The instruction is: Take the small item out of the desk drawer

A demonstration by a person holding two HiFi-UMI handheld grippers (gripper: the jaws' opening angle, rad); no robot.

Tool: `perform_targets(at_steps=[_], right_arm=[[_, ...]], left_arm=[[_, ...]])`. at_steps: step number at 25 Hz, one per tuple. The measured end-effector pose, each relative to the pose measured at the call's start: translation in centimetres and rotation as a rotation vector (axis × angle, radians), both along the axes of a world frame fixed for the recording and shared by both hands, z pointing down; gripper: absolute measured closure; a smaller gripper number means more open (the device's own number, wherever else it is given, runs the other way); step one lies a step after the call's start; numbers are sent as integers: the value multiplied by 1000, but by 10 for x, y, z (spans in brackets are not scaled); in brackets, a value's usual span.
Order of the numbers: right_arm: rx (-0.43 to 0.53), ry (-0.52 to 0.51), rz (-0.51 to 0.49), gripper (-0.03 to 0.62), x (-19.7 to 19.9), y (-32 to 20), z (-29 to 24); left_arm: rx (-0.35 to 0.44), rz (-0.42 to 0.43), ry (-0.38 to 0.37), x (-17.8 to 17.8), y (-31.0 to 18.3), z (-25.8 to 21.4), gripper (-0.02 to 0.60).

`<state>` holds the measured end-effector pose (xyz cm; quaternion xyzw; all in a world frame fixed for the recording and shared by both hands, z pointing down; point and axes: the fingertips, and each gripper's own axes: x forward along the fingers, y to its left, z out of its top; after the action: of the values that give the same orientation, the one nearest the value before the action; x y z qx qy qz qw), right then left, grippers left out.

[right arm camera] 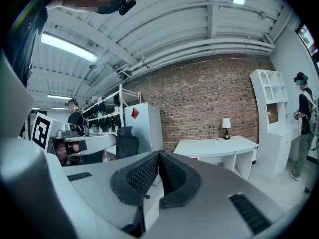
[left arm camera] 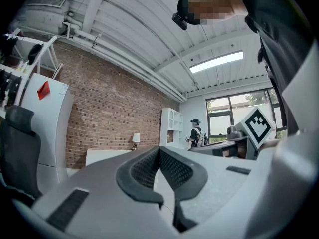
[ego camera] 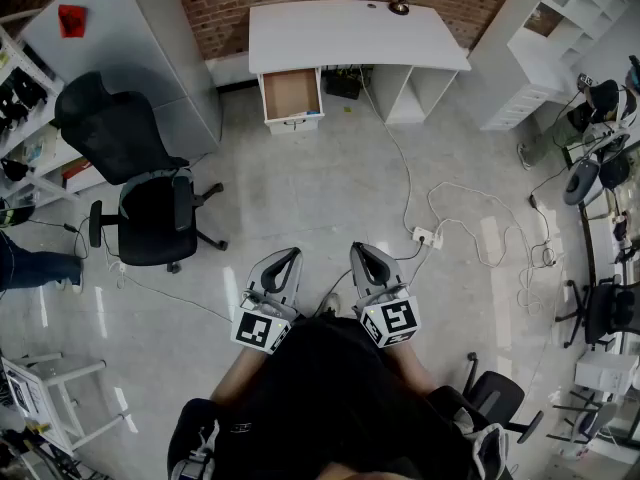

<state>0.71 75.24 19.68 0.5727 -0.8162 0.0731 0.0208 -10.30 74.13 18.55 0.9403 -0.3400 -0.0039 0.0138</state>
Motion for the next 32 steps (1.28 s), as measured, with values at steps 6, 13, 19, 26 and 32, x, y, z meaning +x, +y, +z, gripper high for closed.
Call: perform_targets(at_steps=[6,13,19,26,32], right_arm=[[1,1,-10,568,0,10,-1],[5,-2,-26,568,2,18,-4],[1,-32,-37,568,7,26,-2],[-30,-9,-58,568,33,30,21],[-59,-15,-51,568,45,3,34]], left_arm=[[11,-13,-4,3,11,-6,572],[16,-17,3,7,20,-8,572],[7,-34,-24,14,26,-3,572],[-11,-48,-37,35,27,13,572],[-90,-84,-84,33,6,34,572]])
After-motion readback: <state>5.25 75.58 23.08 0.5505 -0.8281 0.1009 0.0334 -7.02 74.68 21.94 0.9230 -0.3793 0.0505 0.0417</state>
